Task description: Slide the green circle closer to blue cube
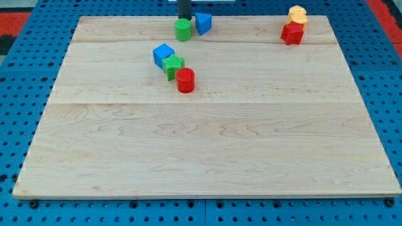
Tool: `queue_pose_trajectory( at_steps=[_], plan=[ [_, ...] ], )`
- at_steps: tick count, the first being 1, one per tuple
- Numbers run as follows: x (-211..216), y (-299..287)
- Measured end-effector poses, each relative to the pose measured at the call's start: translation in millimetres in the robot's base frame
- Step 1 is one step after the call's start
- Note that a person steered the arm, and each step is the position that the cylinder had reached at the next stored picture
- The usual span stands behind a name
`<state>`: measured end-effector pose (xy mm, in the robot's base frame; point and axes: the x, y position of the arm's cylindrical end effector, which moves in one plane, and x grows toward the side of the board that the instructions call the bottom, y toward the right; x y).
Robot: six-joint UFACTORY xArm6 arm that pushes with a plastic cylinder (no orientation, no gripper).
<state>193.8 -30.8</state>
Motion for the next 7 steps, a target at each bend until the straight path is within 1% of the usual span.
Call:
queue_pose_trajectory(
  at_steps=[2,3,6,7],
  plan=[
    [6.3,4.1],
    [21.3,4.2],
    [50.1,-16.8],
    [53.2,-21.4]
  ],
)
